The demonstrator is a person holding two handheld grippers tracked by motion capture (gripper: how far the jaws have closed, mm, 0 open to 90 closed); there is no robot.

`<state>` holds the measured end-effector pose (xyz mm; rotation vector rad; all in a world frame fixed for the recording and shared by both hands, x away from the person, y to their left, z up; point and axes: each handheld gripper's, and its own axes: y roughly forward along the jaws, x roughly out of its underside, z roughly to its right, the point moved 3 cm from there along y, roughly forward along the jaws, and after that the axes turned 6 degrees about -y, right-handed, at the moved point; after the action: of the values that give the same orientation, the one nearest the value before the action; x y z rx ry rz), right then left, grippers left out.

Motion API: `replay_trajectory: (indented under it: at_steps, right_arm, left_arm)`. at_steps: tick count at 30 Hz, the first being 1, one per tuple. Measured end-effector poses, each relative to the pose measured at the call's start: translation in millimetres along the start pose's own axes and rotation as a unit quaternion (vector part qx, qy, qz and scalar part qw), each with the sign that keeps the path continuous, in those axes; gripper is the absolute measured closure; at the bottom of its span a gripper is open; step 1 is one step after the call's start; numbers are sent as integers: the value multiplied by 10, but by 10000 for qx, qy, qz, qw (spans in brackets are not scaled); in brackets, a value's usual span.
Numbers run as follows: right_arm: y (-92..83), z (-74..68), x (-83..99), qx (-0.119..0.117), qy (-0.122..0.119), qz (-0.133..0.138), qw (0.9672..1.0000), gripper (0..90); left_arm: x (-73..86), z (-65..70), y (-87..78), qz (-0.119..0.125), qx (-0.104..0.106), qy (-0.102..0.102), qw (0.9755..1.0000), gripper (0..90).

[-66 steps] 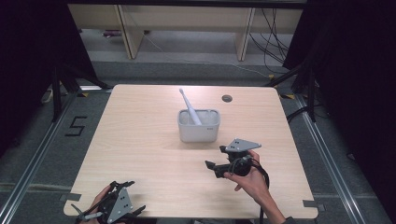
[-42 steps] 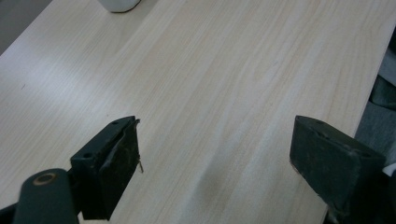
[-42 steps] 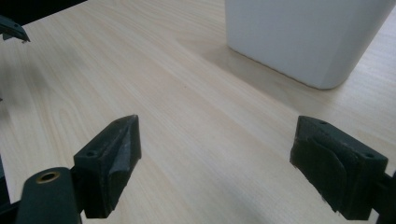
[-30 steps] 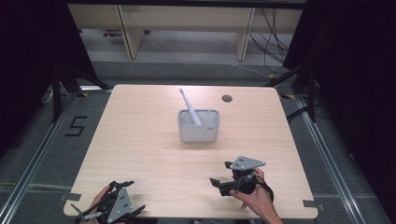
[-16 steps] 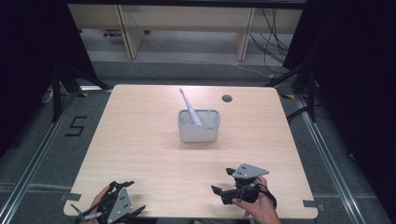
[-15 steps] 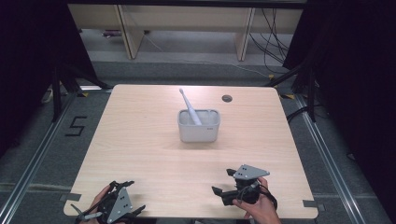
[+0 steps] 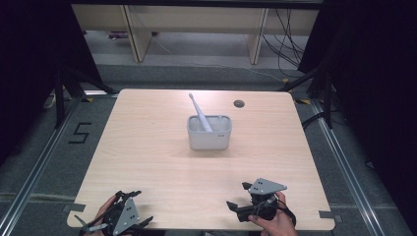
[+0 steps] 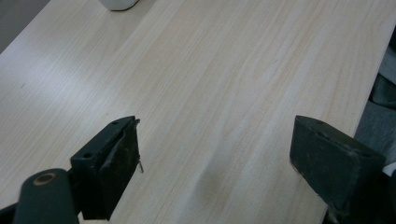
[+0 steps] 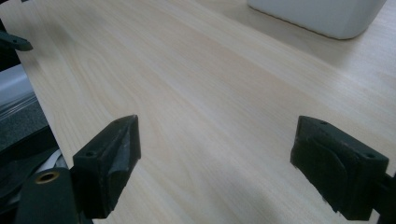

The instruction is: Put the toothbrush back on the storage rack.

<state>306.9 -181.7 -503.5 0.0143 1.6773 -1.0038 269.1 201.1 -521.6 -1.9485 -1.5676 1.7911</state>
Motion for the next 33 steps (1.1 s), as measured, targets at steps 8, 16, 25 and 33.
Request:
replay_trajectory:
  at_steps: [8,16,25,33]
  right_arm:
    - [-36,1,63,6,8,-139,9999,164]
    - [-67,3,105,12,-28,-205,9998,163]
    - [-95,-7,142,50,-86,-242,9997,163]
    - [-89,-14,162,-61,-76,-302,9995,164]
  left_arm:
    - [-1,4,-2,-7,-8,6,10000,154]
    - [-2,2,-3,-19,-7,8,10000,154]
    - [-4,3,3,-7,-51,19,10000,154]
    - [-5,1,0,-13,-20,23,10000,153]
